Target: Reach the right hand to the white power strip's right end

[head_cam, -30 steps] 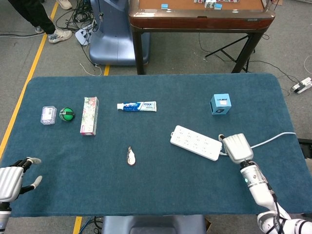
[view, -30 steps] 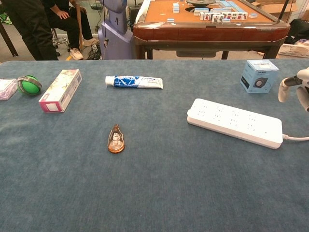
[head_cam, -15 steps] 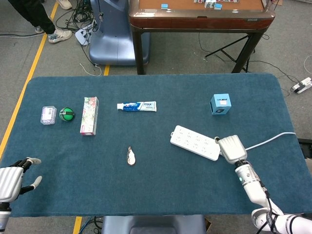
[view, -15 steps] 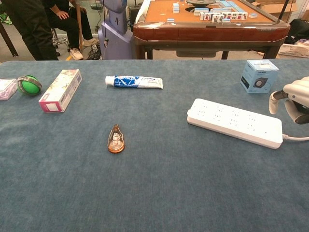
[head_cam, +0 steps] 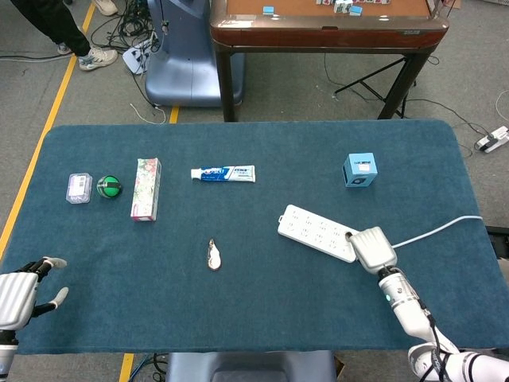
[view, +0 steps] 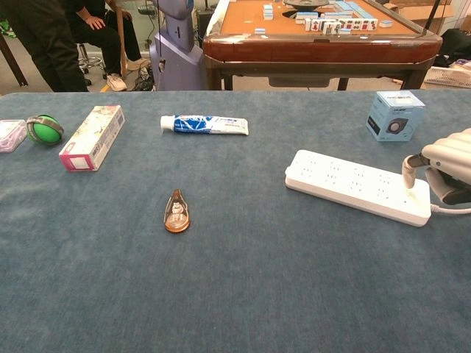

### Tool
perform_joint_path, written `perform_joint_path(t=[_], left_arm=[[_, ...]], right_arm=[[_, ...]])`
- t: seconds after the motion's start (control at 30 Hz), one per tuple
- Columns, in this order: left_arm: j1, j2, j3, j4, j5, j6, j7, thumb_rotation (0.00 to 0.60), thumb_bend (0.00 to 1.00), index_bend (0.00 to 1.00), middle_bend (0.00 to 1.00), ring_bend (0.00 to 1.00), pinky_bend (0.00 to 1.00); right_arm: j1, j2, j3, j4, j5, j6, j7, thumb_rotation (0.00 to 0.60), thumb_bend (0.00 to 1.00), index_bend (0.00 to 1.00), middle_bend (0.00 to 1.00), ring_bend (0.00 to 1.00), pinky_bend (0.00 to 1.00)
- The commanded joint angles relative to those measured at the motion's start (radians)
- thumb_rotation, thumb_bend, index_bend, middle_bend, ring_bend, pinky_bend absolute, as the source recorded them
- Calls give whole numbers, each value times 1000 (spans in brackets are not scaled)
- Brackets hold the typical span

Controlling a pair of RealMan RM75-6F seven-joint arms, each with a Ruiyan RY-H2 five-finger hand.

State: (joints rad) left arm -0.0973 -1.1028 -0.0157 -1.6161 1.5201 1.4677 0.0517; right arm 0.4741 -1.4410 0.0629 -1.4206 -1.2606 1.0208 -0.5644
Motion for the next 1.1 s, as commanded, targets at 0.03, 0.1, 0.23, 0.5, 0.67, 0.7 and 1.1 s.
perform_joint_path(t=[0.03, 0.1, 0.23, 0.5, 0.67, 0.7, 1.1], left_arm=[[0, 0, -1, 0, -1, 0, -1, 600, 283, 456, 405, 444, 609], [0, 1, -1, 0, -1, 1, -3, 600, 283, 456, 405, 444, 609], [2, 3, -1, -1, -1, 3, -6, 600, 283, 456, 405, 444, 609], [2, 3, -1, 0, 0, 3, -5, 600, 283, 456, 405, 444, 609], [2, 3, -1, -1, 0, 3, -6, 600, 282, 456, 405, 444, 609], [2, 3, -1, -1, -1, 3, -7, 600, 283, 456, 405, 444, 609], [2, 5, -2, 1, 1, 4, -10, 600, 283, 456, 405, 444, 609]], right_arm=[[3, -4, -2, 2, -1, -1, 0, 600, 880, 393, 1000, 1000, 1000], [5, -7, -5, 5, 0, -2, -2, 600, 880, 393, 1000, 1000, 1000], [7, -13, -10, 13, 6, -3, -8, 600, 879, 393, 1000, 1000, 1000], [10, -20, -15, 27, 18, -9, -10, 600, 880, 393, 1000, 1000, 1000], [17, -27, -16, 39, 29, -18, -12, 600, 880, 393, 1000, 1000, 1000], [18, -29, -16, 42, 30, -19, -13, 600, 880, 393, 1000, 1000, 1000], [-40, 90, -56, -144, -119, 152, 8, 600, 845, 393, 963, 999, 1000]])
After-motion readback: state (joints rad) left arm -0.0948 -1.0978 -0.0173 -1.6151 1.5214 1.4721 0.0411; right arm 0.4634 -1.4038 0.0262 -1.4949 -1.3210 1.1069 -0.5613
